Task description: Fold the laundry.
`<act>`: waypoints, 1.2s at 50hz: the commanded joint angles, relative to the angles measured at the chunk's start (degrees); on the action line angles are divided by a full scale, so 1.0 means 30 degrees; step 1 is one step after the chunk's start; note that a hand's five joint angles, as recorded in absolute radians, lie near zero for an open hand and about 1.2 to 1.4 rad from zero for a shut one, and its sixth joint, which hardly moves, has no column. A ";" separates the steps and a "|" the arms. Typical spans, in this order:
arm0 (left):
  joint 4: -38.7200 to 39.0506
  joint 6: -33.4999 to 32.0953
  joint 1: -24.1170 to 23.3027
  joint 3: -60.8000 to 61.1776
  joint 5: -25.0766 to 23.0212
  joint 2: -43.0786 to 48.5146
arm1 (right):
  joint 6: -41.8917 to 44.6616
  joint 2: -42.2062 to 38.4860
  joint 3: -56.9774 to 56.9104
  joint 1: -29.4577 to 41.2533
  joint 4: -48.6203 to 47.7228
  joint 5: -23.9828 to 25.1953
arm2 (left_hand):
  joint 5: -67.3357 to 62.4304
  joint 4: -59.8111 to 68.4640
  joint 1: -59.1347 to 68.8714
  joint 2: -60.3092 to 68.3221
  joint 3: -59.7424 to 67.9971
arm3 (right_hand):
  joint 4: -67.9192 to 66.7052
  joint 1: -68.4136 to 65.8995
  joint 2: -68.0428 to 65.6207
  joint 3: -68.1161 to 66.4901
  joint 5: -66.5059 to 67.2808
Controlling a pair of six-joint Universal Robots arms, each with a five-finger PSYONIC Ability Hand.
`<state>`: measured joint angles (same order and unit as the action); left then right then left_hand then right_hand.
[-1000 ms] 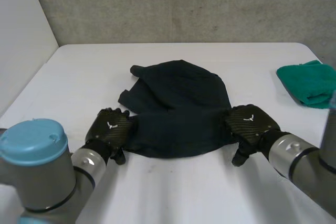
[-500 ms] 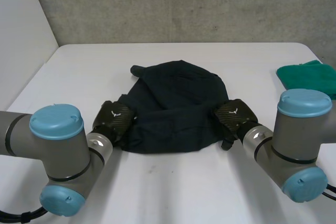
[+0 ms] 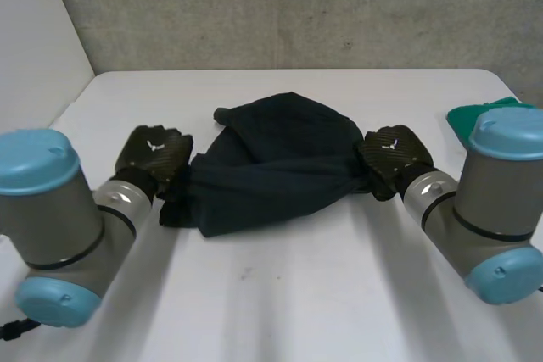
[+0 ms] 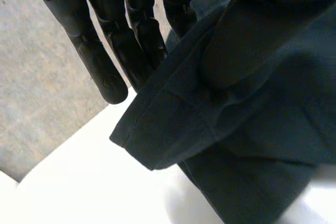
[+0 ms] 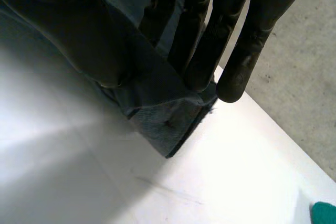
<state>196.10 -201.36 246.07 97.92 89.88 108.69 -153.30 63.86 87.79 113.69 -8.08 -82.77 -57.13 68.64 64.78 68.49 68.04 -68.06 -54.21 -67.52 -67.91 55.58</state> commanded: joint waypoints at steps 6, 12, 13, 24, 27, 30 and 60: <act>-0.1731 -0.0146 0.0302 -0.0003 -0.1161 -0.0867 | 0.0914 0.0628 -0.0232 0.0071 0.2664 0.0901 | -0.4291 0.3785 0.5073 0.3837 0.3985 | -0.3979 -0.8598 -0.4159 -0.4031 0.4807; -0.3078 -0.0175 0.0331 -0.0091 -0.1161 -0.1949 | 0.1498 0.1095 -0.0582 0.0042 0.3482 0.0784 | -0.4291 0.3785 0.5073 0.3837 0.3985 | -0.3979 -0.8598 -0.4159 -0.4031 0.4807; -0.3689 -0.0175 0.0331 -0.0207 -0.1161 -0.2503 | 0.1703 0.1357 -0.0699 0.0042 0.3832 0.0784 | -0.4291 0.3785 0.5073 0.3837 0.3985 | -0.3979 -0.8598 -0.4159 -0.4031 0.4807; -0.8055 -0.0234 0.0301 -0.2753 -0.1249 -0.8885 | 0.3668 0.5899 -0.5676 0.0043 1.0277 0.0784 | -0.4291 0.3785 0.5073 0.3837 0.3985 | -0.3979 -0.8598 -0.4159 -0.4031 0.4807; -0.8703 -0.0205 0.0331 -0.3399 -0.1365 -0.9976 | 0.3756 0.6369 -0.7434 0.0013 1.2005 0.0900 | -0.4291 0.3785 0.5073 0.3837 0.3985 | -0.3979 -0.8598 -0.4159 -0.4031 0.4807; -0.8939 -0.0205 0.0360 -0.3841 -0.1804 -1.0915 | 0.3785 0.6429 -0.8780 -0.0016 1.3293 0.1163 | -0.4291 0.3785 0.5073 0.3837 0.3985 | -0.3979 -0.8598 -0.4159 -0.4031 0.4807; -0.1327 -0.1962 0.0068 -1.1570 -0.0195 0.3379 | 0.1356 -0.3502 -1.3382 0.0335 0.8236 -0.0241 | -0.4291 0.3785 0.5073 0.3837 0.3985 | -0.3979 -0.8598 -0.4159 -0.4031 0.4807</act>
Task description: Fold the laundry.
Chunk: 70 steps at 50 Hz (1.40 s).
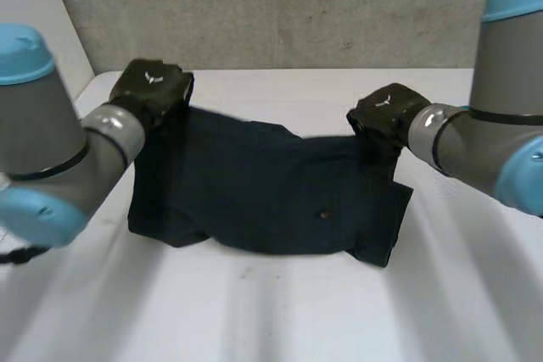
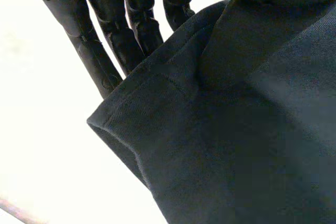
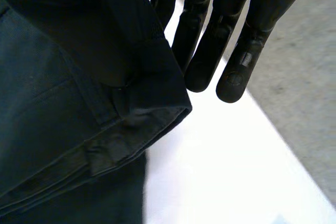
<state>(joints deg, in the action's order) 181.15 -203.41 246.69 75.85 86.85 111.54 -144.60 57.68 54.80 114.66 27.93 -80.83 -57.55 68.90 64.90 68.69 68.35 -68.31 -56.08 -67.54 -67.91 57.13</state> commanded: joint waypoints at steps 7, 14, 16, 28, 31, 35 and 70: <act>0.8635 -0.1308 -0.0639 -0.8902 0.3184 0.2665 | -0.2219 -0.1356 -0.6047 0.0012 -1.0531 -0.1795 | -0.4149 0.3700 0.5034 0.3770 0.3885 | -0.3895 -0.7974 -0.4155 -0.4031 0.4290; 1.0516 -0.1074 -0.0991 -0.9289 0.4154 0.1203 | -0.2307 -0.0302 -0.7867 0.0041 -1.3029 -0.1914 | -0.4149 0.3700 0.5034 0.3770 0.3885 | -0.3895 -0.7974 -0.4155 -0.4031 0.4290; 1.0457 -0.0899 -0.0991 -0.8558 0.4125 0.0822 | -0.2278 -0.0301 -0.7751 0.0012 -1.2971 -0.1796 | -0.4149 0.3700 0.5034 0.3770 0.3885 | -0.3895 -0.7974 -0.4155 -0.4031 0.4290; 0.9113 -0.0839 -0.1050 0.1161 0.3920 -0.0850 | -0.1897 -0.2203 -0.4822 0.0012 -1.0162 -0.0128 | -0.4149 0.3700 0.5034 0.3770 0.3885 | -0.3895 -0.7974 -0.4155 -0.4031 0.4290; 0.8496 -0.0898 -0.1108 0.2808 0.3890 -0.0879 | -0.1342 -0.3258 -0.3769 0.0012 -0.8405 0.0226 | -0.4149 0.3700 0.5034 0.3770 0.3885 | -0.3895 -0.7974 -0.4155 -0.4031 0.4290; 0.7588 -0.1103 -0.1693 0.5328 0.3861 -0.0646 | -0.0141 -0.3846 -0.1953 0.0012 -0.6645 0.0196 | -0.4149 0.3700 0.5034 0.3770 0.3885 | -0.3895 -0.7974 -0.4155 -0.4031 0.4290; -0.3675 -0.5028 -0.3951 1.0226 0.2044 -0.6041 | 0.5722 0.7378 1.5336 -0.1043 -0.0897 0.1135 | 1.3638 -1.4087 -1.2754 -1.4017 -1.3903 | -0.3895 -0.7974 -0.4155 -0.4031 0.4290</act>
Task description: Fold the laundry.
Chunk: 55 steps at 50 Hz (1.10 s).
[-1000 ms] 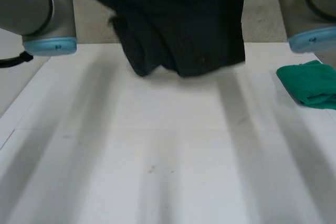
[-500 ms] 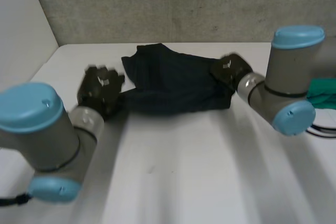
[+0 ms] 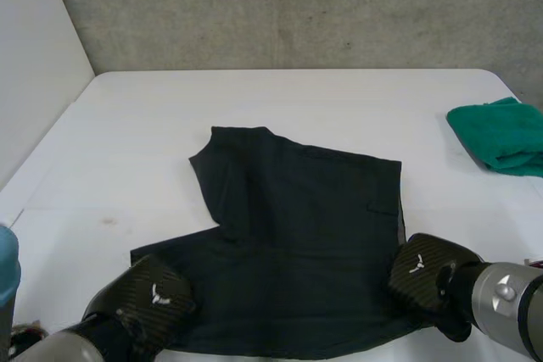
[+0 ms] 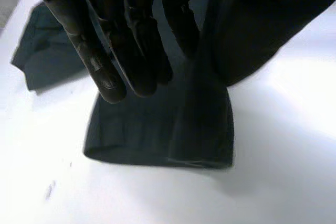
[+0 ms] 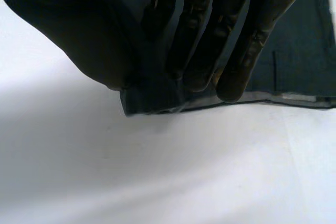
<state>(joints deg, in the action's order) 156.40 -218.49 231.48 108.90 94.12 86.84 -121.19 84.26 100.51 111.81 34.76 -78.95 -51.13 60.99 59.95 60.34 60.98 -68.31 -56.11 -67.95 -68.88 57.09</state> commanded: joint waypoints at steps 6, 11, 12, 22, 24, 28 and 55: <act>0.8588 0.0202 0.1645 -0.2340 -0.0522 0.2810 | -0.2288 -0.2862 0.0276 -0.0093 -0.4175 0.0244 | 1.4336 -1.4288 -1.3942 -1.4073 -1.4285 | -0.3895 -0.7963 -0.4017 -0.3706 0.4302; 1.0530 0.0114 0.2555 -0.3806 -0.1603 0.4740 | -0.2406 -0.2715 0.0452 -0.0093 -0.4467 0.0244 | 1.3442 -1.3394 -1.3048 -1.3179 -1.3391 | -0.3895 -0.7963 -0.4017 -0.3706 0.4302; 1.0734 0.0143 0.2701 -0.4186 -0.2013 0.5209 | -0.2406 -0.2657 0.0539 -0.0093 -0.4671 0.0244 | 1.3328 -1.3280 -1.2934 -1.3065 -1.3277 | -0.3895 -0.7963 -0.4017 -0.3706 0.4302; 0.9244 0.0172 0.4459 -1.0894 -0.5854 1.2006 | -0.2435 -0.2627 0.1242 -0.0064 -0.5698 0.0215 | 1.1758 -1.1710 -1.1363 -1.1494 -1.1706 | -0.3895 -0.7963 -0.4017 -0.3706 0.4302; 0.8716 0.0085 0.4723 -1.2242 -0.6205 1.3208 | -0.2464 -0.2627 0.1301 -0.0064 -0.5727 0.0215 | 1.1534 -1.1486 -1.1139 -1.1271 -1.1483 | -0.3895 -0.7963 -0.4017 -0.3706 0.4302; 0.8217 0.0173 0.5016 -1.3535 -0.6967 1.4207 | -0.2640 -0.2569 0.1448 -0.0064 -0.5815 0.0215 | 1.1086 -1.1038 -1.0691 -1.0823 -1.1035 | -0.3895 -0.7963 -0.4017 -0.3706 0.4302; 0.7484 -0.0033 0.5134 -1.5264 -0.8814 1.6933 | -0.2728 -0.2393 0.2092 -0.0181 -0.6724 0.0244 | -0.0115 0.0163 0.0510 0.0378 0.0166 | -0.3895 -0.7963 -0.4017 -0.3706 0.4302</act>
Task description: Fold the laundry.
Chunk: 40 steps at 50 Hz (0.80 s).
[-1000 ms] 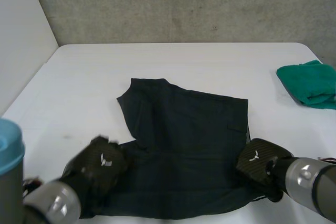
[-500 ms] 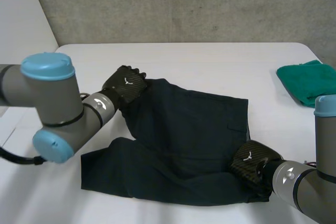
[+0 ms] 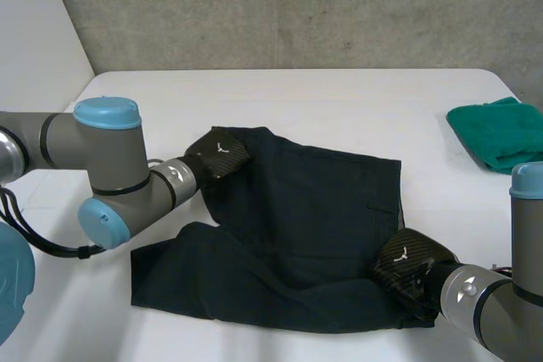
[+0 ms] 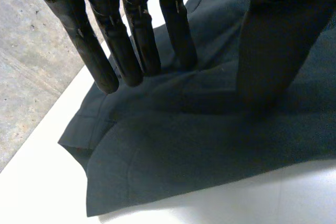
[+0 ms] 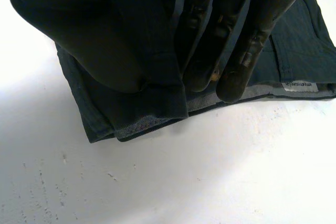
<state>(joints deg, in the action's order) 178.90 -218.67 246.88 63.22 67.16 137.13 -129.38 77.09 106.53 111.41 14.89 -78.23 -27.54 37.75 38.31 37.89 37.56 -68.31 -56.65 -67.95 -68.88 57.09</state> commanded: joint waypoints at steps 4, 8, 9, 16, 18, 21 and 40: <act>-0.0045 0.0030 0.0000 -0.0010 0.0287 0.0140 | 0.0001 -0.0032 0.0144 -0.0046 -0.0099 0.0003 | -1.3529 1.3458 1.3274 1.3414 1.3522 | -0.3895 -0.7783 -0.4017 -0.3706 0.4302; -0.0016 0.0059 0.0000 0.0078 0.1427 -0.0123 | 0.0001 -0.0003 0.0203 -0.0046 -0.0128 0.0003 | -1.4153 1.4082 1.3898 1.4038 1.4146 | -0.3895 -0.7783 -0.4017 -0.3706 0.4302; 0.0013 0.0059 0.0000 0.0107 0.1692 -0.0181 | 0.0001 -0.0003 0.0232 -0.0046 -0.0186 0.0003 | -1.4153 1.4082 1.3898 1.4038 1.4146 | -0.3895 -0.7783 -0.4017 -0.3706 0.4302; 0.0043 0.0030 0.0029 0.0866 0.3890 -0.1439 | 0.0001 -0.0003 0.0232 -0.0046 -0.0275 0.0003 | -1.4153 1.4082 1.3898 1.4038 1.4146 | -0.3895 -0.7783 -0.4017 -0.3706 0.4302; 0.0014 0.0059 0.0000 0.1131 0.3834 -0.1587 | 0.0001 -0.0003 0.0232 -0.0046 -0.0275 0.0003 | -1.4153 1.4082 1.3898 1.4038 1.4146 | -0.3895 -0.7783 -0.4017 -0.3706 0.4302; 0.0422 0.0147 -0.0146 0.2126 0.3482 -0.1851 | 0.0001 -0.0003 0.0232 -0.0017 -0.0275 -0.0026 | -1.3661 1.3590 1.3406 1.3546 1.3654 | -0.3895 -0.7783 -0.4017 -0.3706 0.4302; -0.0103 -0.0028 -0.0176 0.0314 0.0933 -0.0359 | 0.0001 0.0027 0.0349 -0.0105 -0.0392 0.0032 | 0.2605 -0.2676 -0.2860 -0.2720 -0.2612 | -0.3895 -0.7783 -0.4017 -0.3706 0.4302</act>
<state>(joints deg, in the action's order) 180.81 -218.58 246.47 67.06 69.91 132.60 -129.38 77.25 107.50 111.28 13.94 -78.17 -16.92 27.20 28.25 27.86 28.09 -68.31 -56.65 -67.95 -68.88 57.09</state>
